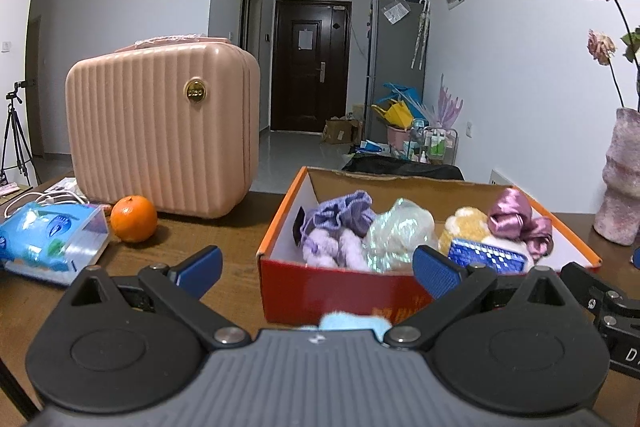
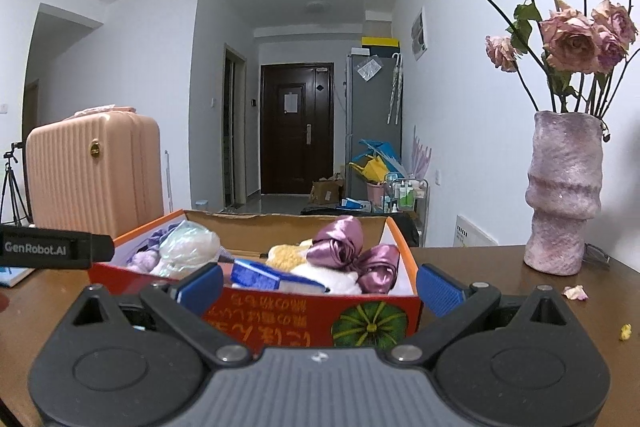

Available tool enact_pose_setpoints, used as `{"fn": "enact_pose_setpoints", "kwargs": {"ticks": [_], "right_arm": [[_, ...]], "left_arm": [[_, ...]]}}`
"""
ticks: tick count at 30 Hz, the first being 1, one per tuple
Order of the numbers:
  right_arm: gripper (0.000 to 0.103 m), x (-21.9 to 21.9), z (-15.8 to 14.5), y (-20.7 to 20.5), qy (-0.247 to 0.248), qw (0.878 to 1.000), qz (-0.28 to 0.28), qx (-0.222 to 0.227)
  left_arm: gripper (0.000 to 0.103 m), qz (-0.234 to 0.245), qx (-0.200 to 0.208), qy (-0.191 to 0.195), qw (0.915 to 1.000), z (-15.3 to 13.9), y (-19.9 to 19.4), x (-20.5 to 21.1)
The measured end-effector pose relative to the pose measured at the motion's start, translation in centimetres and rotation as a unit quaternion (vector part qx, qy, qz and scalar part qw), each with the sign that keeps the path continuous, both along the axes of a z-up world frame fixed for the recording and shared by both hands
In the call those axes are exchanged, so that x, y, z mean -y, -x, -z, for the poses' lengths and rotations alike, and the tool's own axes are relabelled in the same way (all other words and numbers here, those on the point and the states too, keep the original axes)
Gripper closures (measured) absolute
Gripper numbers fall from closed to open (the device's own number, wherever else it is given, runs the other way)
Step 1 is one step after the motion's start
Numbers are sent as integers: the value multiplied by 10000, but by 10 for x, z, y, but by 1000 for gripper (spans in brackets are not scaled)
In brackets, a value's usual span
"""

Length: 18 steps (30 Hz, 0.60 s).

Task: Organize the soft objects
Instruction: 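Withdraw both grippers from the box toward the blue plush and white wedge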

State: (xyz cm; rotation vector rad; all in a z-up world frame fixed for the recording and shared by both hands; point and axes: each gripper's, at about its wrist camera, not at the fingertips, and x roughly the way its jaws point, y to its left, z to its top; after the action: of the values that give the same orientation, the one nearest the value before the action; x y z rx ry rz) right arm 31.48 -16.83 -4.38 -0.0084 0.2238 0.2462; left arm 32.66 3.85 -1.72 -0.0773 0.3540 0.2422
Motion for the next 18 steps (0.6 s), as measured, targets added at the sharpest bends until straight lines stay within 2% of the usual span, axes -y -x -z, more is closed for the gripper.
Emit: {"fn": "enact_pose_setpoints", "kwargs": {"ticks": [18], "right_arm": [[0, 11, 5, 59, 127, 9994, -143, -278]], "left_arm": [[0, 129, -308, 18, 9994, 11, 63, 2]]}}
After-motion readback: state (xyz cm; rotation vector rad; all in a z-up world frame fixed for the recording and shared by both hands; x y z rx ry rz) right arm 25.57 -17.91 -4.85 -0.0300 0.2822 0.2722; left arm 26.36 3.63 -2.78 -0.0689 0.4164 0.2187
